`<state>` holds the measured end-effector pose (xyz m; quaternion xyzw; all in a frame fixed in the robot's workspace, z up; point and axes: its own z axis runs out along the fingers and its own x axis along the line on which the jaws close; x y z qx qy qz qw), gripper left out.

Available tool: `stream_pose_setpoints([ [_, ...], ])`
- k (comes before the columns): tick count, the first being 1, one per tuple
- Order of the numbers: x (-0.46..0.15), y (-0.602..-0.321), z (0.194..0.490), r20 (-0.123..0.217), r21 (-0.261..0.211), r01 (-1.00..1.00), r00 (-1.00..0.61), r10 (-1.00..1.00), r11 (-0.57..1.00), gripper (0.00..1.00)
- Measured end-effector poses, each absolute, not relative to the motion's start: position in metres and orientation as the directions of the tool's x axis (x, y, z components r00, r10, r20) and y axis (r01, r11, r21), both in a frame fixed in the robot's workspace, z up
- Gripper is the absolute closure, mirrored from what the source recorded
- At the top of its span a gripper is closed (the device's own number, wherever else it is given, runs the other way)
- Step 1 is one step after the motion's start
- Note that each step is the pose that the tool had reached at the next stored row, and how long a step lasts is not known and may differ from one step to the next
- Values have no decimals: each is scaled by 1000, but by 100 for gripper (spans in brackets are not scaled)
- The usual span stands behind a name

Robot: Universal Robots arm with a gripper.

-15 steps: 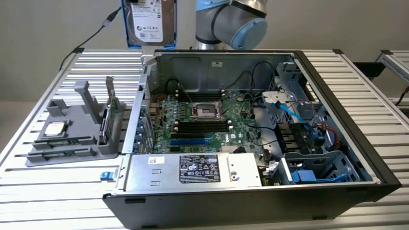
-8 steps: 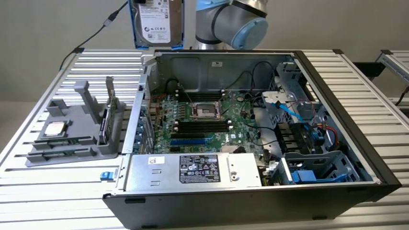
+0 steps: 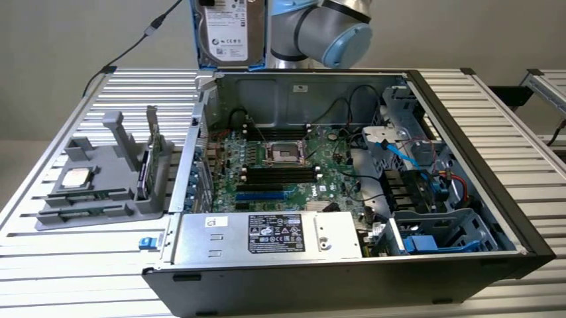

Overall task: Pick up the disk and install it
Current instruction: 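Pick up the disk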

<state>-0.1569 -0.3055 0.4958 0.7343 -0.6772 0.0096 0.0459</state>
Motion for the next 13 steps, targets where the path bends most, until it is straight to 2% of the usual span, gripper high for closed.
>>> stream_pose_setpoints([
  [13, -115, -326, 496, 79, 55, -995, 83, -993, -79, 67],
])
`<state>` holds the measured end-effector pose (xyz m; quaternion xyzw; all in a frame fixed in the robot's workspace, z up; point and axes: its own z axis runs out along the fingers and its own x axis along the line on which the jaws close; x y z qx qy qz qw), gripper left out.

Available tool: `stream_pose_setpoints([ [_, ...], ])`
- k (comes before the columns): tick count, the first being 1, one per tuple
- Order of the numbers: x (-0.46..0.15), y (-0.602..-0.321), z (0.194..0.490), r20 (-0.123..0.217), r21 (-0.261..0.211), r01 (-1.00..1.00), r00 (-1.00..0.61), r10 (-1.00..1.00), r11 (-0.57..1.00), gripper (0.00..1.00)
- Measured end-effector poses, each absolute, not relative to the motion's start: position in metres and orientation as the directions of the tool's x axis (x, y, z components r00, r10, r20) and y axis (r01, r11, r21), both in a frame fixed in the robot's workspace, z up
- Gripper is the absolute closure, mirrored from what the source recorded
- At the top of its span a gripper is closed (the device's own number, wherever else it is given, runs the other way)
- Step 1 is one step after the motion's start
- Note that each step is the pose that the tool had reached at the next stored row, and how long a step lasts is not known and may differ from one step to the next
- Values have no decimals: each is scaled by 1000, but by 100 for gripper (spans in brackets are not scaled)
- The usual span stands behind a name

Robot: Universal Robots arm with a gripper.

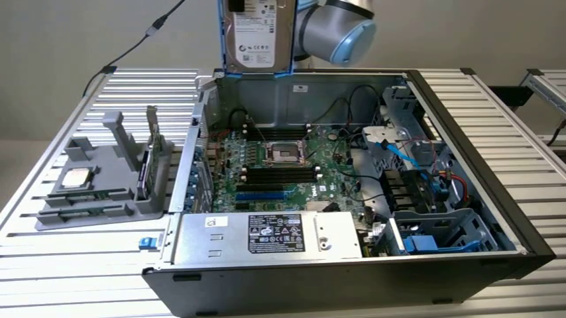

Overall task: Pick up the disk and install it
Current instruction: 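Pick up the disk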

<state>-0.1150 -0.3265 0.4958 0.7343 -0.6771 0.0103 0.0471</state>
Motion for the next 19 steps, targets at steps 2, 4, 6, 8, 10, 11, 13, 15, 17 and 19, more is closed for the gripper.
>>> stream_pose_setpoints([
  [2, -108, -331, 496, 79, 56, -995, 83, -993, -78, 67],
  [4, -101, -336, 496, 79, 57, -995, 83, -993, -78, 67],
  [6, -93, -340, 496, 79, 59, -995, 83, -993, -78, 67],
  [8, -86, -344, 496, 79, 61, -995, 83, -993, -78, 67],
  [10, -78, -348, 496, 78, 63, -995, 83, -993, -78, 67],
  [11, -74, -350, 496, 78, 64, -995, 83, -993, -78, 67],
  [13, -66, -354, 496, 78, 66, -995, 84, -993, -78, 67],
  [15, -58, -358, 496, 78, 69, -995, 84, -993, -78, 67],
  [17, -50, -362, 496, 78, 71, -994, 84, -993, -78, 67],
  [19, -42, -366, 496, 77, 73, -994, 84, -993, -79, 67],
])
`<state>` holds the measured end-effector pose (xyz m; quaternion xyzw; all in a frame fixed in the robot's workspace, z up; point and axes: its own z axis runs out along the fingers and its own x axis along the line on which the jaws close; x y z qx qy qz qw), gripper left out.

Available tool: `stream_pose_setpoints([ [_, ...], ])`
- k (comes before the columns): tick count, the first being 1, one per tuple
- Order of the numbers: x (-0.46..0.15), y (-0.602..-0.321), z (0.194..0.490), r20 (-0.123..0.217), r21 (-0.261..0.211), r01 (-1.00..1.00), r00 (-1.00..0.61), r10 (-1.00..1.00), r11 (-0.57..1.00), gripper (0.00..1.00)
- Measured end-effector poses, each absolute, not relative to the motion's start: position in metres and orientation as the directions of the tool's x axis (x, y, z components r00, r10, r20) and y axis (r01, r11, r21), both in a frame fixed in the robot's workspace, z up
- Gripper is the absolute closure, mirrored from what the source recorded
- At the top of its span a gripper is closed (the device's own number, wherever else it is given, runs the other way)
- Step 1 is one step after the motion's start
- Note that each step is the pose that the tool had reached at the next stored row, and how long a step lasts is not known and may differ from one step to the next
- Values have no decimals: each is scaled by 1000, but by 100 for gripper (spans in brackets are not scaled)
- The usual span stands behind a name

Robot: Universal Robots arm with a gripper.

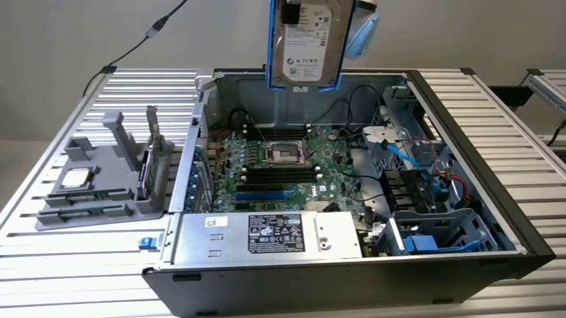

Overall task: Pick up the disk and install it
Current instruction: 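Pick up the disk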

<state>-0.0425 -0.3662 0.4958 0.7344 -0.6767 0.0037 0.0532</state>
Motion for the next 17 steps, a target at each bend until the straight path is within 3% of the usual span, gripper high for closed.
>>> stream_pose_setpoints([
  [17, 11, -408, 499, 77, 81, -994, 85, -993, -79, 67],
])
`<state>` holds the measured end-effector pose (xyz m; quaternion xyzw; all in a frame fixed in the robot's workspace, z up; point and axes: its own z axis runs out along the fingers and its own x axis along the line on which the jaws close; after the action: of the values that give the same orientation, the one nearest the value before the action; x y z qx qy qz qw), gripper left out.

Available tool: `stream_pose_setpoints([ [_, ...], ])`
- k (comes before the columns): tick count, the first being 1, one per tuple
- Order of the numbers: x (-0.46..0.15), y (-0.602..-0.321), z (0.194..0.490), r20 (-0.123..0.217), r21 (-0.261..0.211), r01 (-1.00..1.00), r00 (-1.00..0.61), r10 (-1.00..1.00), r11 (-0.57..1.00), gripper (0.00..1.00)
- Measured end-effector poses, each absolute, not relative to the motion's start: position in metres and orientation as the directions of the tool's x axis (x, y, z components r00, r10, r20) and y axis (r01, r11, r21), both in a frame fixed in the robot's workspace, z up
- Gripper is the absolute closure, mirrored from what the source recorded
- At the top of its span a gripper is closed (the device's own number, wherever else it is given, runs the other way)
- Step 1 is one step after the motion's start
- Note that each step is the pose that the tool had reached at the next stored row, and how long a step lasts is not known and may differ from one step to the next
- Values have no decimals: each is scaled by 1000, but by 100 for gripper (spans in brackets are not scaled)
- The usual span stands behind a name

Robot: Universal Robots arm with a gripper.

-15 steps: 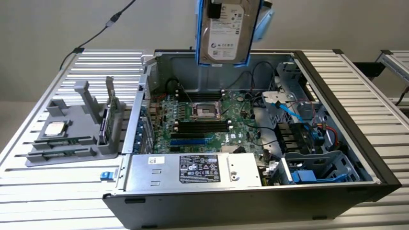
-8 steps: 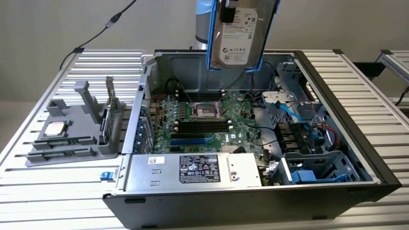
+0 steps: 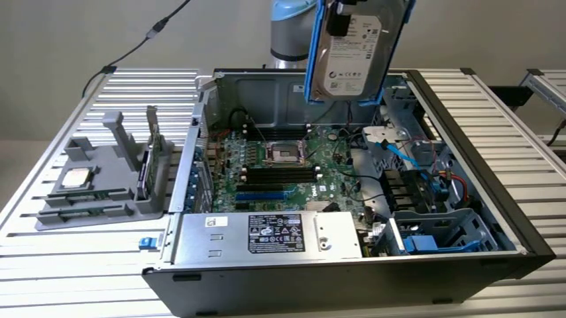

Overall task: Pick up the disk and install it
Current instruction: 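Pick up the disk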

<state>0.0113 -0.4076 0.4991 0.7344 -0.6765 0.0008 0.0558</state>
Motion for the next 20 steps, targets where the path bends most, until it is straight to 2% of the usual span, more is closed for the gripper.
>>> stream_pose_setpoints([
  [20, 57, -454, 504, 76, 90, -993, 85, -993, -78, 67],
])
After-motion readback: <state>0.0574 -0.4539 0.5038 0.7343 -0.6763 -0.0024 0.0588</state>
